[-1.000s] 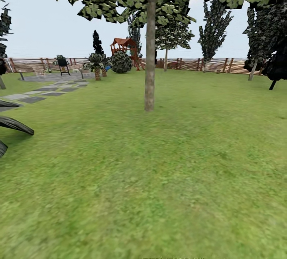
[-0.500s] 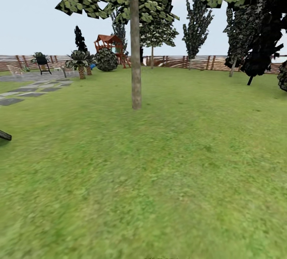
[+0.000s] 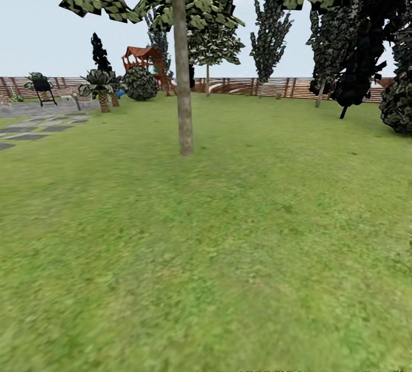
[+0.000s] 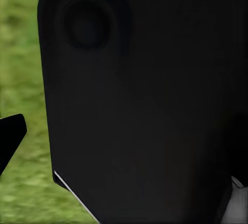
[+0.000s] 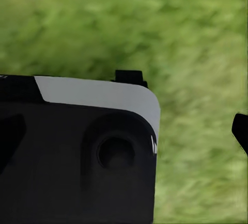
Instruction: Take the three Easter eggs out of the wicker basket on the lawn in the garden, then place them on the lawn next to a single tree (choose any tree) so that all three eggs are next to the same tree and none are left in the basket.
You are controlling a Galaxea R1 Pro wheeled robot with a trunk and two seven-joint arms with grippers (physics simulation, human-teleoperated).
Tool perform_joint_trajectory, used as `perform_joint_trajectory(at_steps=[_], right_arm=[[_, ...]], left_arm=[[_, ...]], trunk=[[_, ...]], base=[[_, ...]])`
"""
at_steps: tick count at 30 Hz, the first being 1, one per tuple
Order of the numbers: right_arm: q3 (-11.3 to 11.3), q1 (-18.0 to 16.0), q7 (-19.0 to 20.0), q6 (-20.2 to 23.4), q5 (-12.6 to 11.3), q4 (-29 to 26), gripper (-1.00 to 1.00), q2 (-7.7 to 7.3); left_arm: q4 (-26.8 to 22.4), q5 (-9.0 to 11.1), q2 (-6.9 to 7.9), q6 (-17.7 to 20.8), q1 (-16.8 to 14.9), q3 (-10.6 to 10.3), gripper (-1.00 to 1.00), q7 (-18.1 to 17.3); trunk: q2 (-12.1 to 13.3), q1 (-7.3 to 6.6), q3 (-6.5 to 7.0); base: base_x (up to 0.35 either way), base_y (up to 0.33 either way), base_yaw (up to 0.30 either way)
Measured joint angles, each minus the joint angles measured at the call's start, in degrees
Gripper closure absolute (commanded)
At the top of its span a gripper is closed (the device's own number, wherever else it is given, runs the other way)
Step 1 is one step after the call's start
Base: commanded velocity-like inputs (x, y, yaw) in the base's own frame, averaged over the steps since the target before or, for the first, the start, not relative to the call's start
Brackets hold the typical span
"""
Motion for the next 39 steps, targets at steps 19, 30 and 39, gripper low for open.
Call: perform_joint_trajectory(at_steps=[19, 30, 39], right_arm=[[-0.98, 0.01, 0.02, 0.52, -0.72, -0.41, -1.0, -0.34], [-0.02, -0.01, -0.11, -0.21, 0.51, -0.04, -1.0, -0.11], [-0.55, 0.0, -0.27, -0.21, -0.06, -0.06, -1.0, 0.09]], left_arm=[[-0.33, 0.03, 0.04, -0.01, 0.0, 0.04, -1.0, -0.06], [-0.24, 0.03, 0.03, 0.01, 0.0, 0.05, -1.0, -0.06], [-0.19, 0.03, 0.03, 0.01, 0.0, 0.05, -1.0, -0.06]], trunk=[[0.0, 0.0, 0.0], [0.0, 0.0, -0.08], [0.0, 0.0, -0.08]], base=[[0.0, 0.0, -0.29], [0.0, 0.0, -0.058], [0.0, 0.0, -0.043]])
